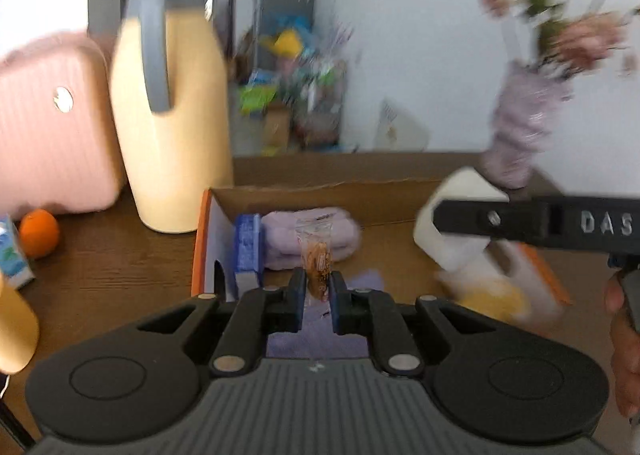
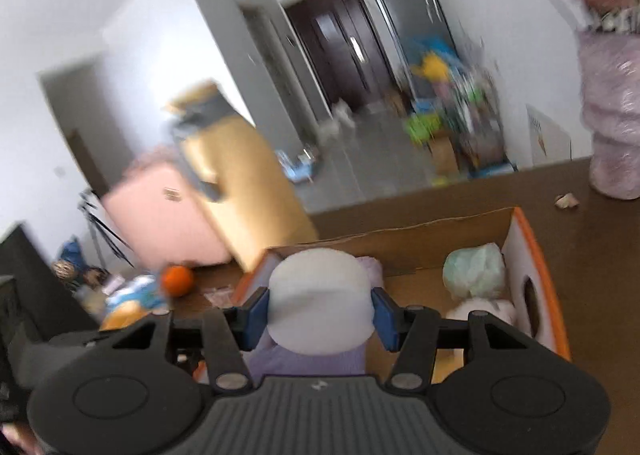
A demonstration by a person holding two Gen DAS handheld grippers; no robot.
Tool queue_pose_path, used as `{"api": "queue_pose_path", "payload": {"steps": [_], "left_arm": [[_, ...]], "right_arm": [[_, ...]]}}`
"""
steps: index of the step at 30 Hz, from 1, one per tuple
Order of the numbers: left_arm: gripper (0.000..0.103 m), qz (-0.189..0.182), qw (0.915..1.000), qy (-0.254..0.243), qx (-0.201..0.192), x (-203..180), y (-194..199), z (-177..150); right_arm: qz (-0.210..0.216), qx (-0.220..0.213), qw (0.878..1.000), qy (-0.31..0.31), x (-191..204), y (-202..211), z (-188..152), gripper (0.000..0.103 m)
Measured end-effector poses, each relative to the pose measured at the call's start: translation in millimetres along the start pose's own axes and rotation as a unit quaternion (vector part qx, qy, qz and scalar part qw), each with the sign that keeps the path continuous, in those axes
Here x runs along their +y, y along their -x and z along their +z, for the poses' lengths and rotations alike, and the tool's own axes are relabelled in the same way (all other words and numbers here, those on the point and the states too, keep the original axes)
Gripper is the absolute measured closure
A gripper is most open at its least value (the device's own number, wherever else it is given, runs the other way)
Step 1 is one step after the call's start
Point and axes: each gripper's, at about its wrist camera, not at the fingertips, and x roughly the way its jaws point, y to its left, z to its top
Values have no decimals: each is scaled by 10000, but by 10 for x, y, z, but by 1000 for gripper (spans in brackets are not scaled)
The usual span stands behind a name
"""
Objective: Organize soft objects
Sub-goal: 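Carry both items into the cardboard box and open both tools, then withdraw both tools from the box back over the table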
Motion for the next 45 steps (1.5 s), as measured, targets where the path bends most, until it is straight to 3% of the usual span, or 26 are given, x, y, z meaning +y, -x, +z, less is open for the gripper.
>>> {"api": "queue_pose_path", "payload": {"steps": [3, 7, 10, 13, 16, 21, 24, 25, 28, 35, 41, 45], "left_arm": [[90, 93, 9987, 112, 483, 103, -548, 150], [89, 213, 9965, 58, 803, 149, -904, 132], [77, 139, 9964, 95, 834, 226, -963, 90], [69, 24, 9968, 174, 782, 314, -892, 69], [63, 38, 9979, 122, 642, 373, -707, 61], [60, 291, 9991, 31, 312, 418, -237, 180], [45, 372, 9993, -29, 90, 401, 130, 266], [35, 403, 9992, -55, -2, 389, 262, 285], [31, 457, 9987, -12, -220, 376, 650, 301], [22, 594, 9965, -35, -585, 181, 1346, 60], [22, 532, 9938, -89, -968, -50, 1851, -185], [17, 437, 9896, 36, -1372, -95, 2226, -490]], "right_arm": [[-162, 456, 9983, -331, -102, -628, 190, 50], [-452, 949, 9927, -598, -199, -1234, 186, 49], [-521, 1181, 9901, -558, -163, -1459, 100, 47], [-286, 1656, 9835, -668, -125, -1574, -20, 44], [-327, 1714, 9833, -521, -25, -1504, -39, 30], [-391, 1498, 9870, -424, 96, -1135, 155, 29], [-497, 1163, 9917, -224, 181, -616, 288, 27], [-551, 1046, 9929, -107, 221, -412, 321, 27], [-797, 751, 9937, 251, 267, 162, 372, 21], [-1291, 118, 9879, 855, 317, 1236, 155, 18], [-1156, -281, 9889, 894, 431, 1740, -89, 18], [-800, -690, 9909, 839, 505, 2148, -456, 18]]}}
